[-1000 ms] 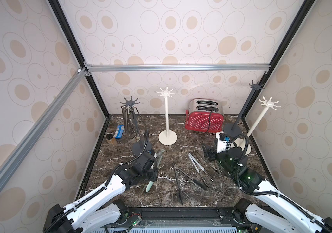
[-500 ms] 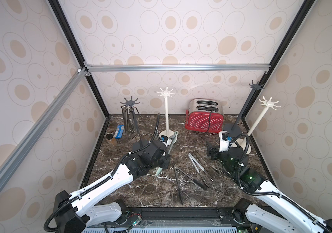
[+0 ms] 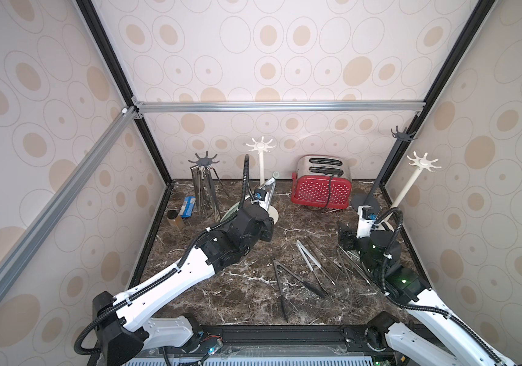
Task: Hang food tongs on kitchen utensil racks
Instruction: Hang the food tongs on the rack.
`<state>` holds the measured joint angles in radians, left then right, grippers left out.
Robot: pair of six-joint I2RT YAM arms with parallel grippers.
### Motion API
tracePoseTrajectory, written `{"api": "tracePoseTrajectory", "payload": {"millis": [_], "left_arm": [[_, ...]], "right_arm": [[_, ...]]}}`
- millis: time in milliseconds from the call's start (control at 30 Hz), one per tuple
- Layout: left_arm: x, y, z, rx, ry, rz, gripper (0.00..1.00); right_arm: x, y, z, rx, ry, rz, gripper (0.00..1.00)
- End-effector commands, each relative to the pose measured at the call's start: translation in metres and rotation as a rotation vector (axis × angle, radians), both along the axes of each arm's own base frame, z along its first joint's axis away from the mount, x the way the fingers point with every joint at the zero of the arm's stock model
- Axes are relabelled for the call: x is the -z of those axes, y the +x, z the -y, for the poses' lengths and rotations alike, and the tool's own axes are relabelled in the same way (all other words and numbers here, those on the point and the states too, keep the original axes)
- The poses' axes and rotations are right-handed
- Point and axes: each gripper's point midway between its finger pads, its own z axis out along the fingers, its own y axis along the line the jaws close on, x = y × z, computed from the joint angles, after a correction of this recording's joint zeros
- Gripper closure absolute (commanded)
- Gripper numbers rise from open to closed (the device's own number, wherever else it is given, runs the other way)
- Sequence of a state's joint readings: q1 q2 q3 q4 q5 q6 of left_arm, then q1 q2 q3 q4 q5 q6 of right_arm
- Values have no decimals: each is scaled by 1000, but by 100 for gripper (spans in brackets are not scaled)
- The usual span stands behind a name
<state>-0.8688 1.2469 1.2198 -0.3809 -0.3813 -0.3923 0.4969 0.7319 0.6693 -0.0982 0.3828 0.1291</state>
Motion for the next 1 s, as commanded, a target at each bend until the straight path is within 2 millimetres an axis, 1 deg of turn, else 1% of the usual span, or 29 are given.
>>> {"api": "tracePoseTrajectory", "payload": {"millis": [0, 267, 600, 767, 967], "left_arm": [[-40, 15, 1, -84, -86, 108, 100], [-49, 33, 5, -166, -120, 138, 100], [-53, 51, 8, -248, -98, 164, 100], [-52, 50, 2, -281, -110, 165, 100], [-46, 42, -10, -319, -146, 132, 100]], "right_arm": [[-11, -3, -2, -41, -22, 5, 27], [-5, -3, -9, -98, -71, -17, 27], [4, 1, -15, -133, -75, -26, 28], [7, 4, -16, -144, -70, -33, 28], [11, 6, -15, -151, -77, -40, 28]]}}
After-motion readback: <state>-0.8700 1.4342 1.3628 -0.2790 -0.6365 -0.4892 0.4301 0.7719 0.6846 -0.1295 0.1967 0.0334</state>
